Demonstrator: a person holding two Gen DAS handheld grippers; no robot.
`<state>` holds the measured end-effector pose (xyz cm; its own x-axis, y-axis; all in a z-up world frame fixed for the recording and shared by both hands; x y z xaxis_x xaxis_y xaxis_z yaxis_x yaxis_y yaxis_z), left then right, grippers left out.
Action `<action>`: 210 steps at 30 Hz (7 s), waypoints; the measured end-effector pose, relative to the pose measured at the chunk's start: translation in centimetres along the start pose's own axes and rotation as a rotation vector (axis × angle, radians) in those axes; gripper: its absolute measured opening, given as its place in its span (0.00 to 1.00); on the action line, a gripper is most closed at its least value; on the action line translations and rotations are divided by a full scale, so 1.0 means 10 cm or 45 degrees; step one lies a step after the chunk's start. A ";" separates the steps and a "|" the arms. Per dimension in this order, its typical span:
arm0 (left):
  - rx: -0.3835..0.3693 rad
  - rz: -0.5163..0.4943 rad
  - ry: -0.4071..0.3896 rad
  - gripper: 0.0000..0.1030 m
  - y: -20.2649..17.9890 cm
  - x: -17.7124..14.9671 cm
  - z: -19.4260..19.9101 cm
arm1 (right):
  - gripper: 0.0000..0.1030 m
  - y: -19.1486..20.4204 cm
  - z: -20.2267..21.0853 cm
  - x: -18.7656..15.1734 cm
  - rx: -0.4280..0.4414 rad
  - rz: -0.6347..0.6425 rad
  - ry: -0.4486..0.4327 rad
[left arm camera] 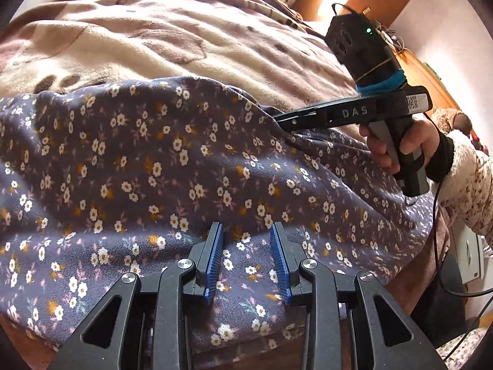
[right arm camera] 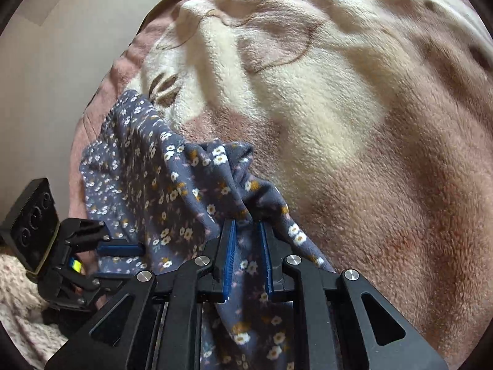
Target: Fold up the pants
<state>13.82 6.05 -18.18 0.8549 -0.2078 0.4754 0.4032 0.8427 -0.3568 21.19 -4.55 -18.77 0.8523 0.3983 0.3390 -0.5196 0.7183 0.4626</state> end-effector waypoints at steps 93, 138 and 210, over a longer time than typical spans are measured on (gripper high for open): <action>-0.160 -0.238 0.152 0.30 -1.11 -0.24 -0.24 | 0.00 -0.98 1.27 -0.58 -0.443 -0.207 -0.234; -0.223 -0.395 0.205 0.30 -2.36 -0.25 -0.53 | 0.17 -1.29 2.17 -2.55 -0.765 -0.385 -0.225; -0.274 -0.574 0.274 0.30 -4.05 0.45 -1.89 | 0.32 -2.60 3.48 -4.40 -0.413 -1.641 -1.144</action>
<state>7.52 -38.37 -16.81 0.6205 -0.6409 0.4520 0.7835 0.5308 -0.3230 -4.85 -60.63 -17.21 0.3205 -0.9044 0.2816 0.6175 0.4249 0.6620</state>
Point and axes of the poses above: each gripper's, at about its wrist camera, not at the fingertips, and z roughly against the way its jaws point, y to its left, x to its top, the point moved 9 cm from there along -z, roughly the way its jaws point
